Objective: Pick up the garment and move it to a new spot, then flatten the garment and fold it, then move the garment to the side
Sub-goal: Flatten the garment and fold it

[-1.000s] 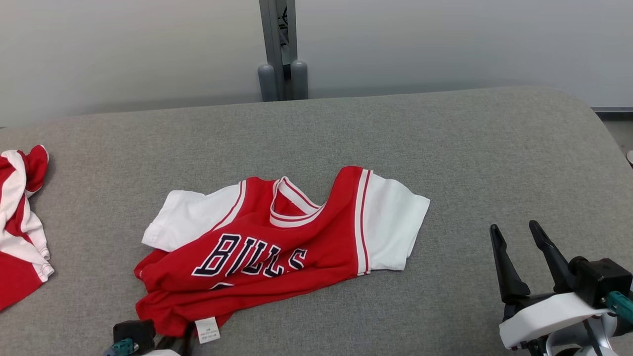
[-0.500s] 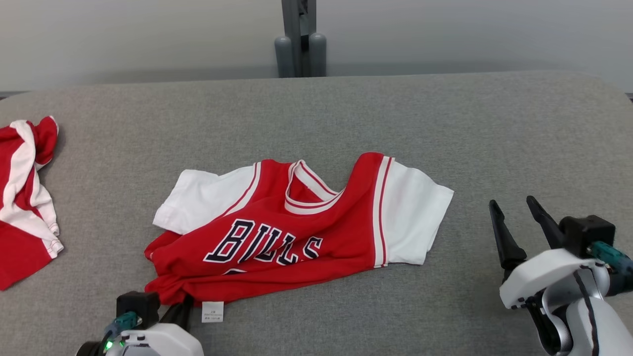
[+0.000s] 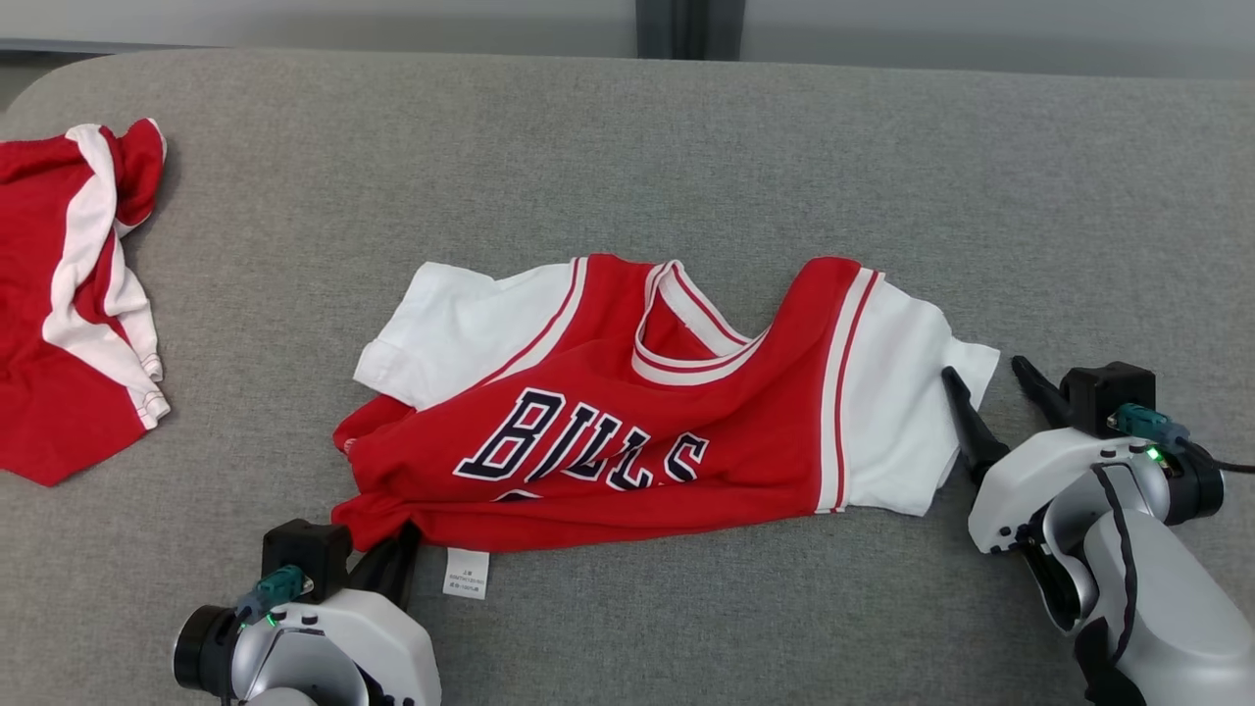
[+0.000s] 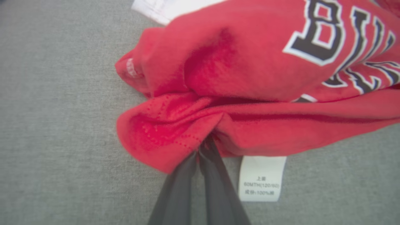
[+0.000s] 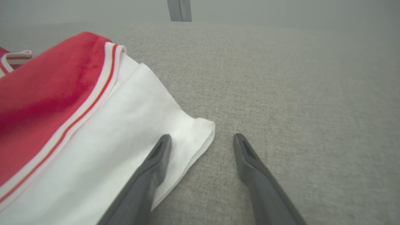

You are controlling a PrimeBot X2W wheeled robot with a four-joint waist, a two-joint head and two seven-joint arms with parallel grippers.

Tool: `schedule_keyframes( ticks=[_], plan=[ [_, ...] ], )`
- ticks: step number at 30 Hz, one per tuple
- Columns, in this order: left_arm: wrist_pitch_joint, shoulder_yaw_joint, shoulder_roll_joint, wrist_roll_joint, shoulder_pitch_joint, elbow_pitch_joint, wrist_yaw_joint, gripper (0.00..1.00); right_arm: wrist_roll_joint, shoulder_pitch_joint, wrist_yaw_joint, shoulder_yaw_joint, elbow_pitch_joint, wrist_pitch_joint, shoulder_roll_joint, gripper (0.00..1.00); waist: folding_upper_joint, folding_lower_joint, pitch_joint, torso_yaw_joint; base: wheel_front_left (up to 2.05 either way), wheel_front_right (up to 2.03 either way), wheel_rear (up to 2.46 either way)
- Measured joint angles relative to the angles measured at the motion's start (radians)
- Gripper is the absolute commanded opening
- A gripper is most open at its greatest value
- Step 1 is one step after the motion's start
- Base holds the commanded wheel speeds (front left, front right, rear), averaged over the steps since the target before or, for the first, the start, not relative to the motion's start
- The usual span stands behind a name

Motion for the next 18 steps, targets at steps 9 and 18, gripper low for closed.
schedule_keyframes(
  ticks=[9,18],
  plan=[
    [-0.003,-0.002,0.008,0.007,-0.014,-0.010,-0.001,0.00,0.069,-0.071,0.000,0.078,0.128,-0.052,0.002,0.00,0.0000,0.0000,0.000,0.002,0.00,0.00,0.00],
    [-0.007,0.031,0.039,0.005,-0.031,-0.108,0.016,0.00,0.138,-0.068,0.000,0.047,0.010,-0.106,-0.042,0.00,0.0000,0.0000,-0.033,-0.007,0.00,0.00,0.00]
  ],
)
